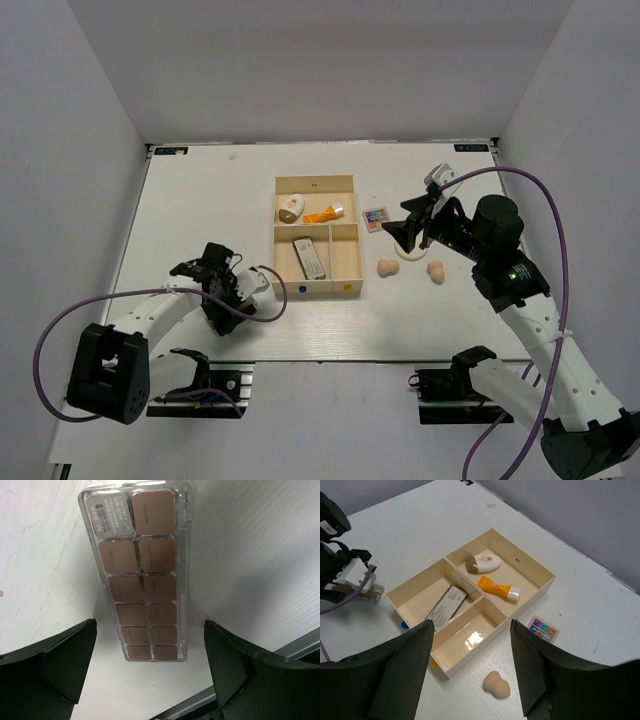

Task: Organize the makeup

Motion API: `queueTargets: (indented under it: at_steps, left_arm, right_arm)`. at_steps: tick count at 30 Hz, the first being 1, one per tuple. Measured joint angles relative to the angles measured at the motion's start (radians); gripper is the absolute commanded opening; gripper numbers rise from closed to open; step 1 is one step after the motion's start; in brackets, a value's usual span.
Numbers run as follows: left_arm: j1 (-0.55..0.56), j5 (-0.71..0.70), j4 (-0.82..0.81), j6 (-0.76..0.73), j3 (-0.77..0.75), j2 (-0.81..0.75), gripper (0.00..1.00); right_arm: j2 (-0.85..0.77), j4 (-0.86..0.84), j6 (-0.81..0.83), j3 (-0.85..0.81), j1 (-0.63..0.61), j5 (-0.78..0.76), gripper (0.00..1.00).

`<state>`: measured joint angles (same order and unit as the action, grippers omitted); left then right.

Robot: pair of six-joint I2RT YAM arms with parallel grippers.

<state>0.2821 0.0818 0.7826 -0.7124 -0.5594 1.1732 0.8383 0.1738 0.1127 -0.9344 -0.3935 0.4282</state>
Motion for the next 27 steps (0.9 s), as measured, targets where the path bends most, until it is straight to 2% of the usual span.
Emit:
queueTargets:
  at_steps: [3, 6, 11, 13, 14, 15, 20, 27]
  left_arm:
    - [0.0, 0.0, -0.001, -0.002, 0.001, 0.0, 0.88]
    - [0.0, 0.0, -0.002, -0.003, 0.0, 0.006, 0.59]
    - [0.0, -0.01, -0.008, -0.002, -0.002, 0.007, 0.34]
    - [0.0, -0.016, -0.01, -0.002, -0.002, 0.005, 0.28]
    - [0.0, -0.021, -0.013, -0.002, -0.002, 0.003, 0.09]
    - [0.0, -0.026, -0.017, -0.002, -0.003, 0.003, 0.0]
    - [0.0, -0.094, -0.024, -0.001, -0.076, 0.004, 0.0]
    - [-0.003, -0.059, -0.034, -0.006, -0.405, 0.011, 0.0]
  right_arm:
    - [0.0, 0.0, 0.0, 0.0, 0.0, 0.0, 0.68]
    - [0.0, 0.0, 0.0, 0.0, 0.0, 0.0, 0.68]
    - [0.0, -0.001, 0.0, 0.0, 0.0, 0.0, 0.68]
    - [0.0, -0.001, 0.0, 0.0, 0.001, 0.0, 0.68]
    - [0.0, -0.001, 0.0, 0.0, 0.0, 0.0, 0.68]
    - [0.0, -0.001, 0.0, 0.0, 0.0, 0.0, 0.68]
    - [0.0, -0.002, 0.0, 0.0, 0.001, 0.0, 0.68]
    - [0.0, -0.002, 0.0, 0.0, 0.001, 0.0, 0.69]
